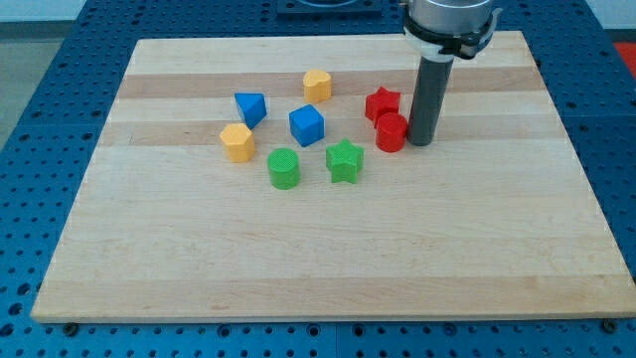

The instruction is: Move the red star diagonally left of the red circle

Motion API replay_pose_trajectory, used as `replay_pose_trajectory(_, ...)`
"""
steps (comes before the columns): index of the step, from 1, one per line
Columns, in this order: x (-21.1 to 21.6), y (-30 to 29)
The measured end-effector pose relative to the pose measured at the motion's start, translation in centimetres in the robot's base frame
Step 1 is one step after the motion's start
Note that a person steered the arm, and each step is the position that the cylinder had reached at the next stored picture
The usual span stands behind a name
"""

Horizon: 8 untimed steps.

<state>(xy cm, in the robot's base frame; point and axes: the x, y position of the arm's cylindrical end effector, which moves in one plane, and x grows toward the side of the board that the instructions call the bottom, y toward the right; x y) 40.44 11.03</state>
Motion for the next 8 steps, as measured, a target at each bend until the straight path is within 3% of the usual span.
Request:
replay_pose_trajectory(4, -0.1, 1.3)
replay_pose_trajectory(8, -3.3, -0.2)
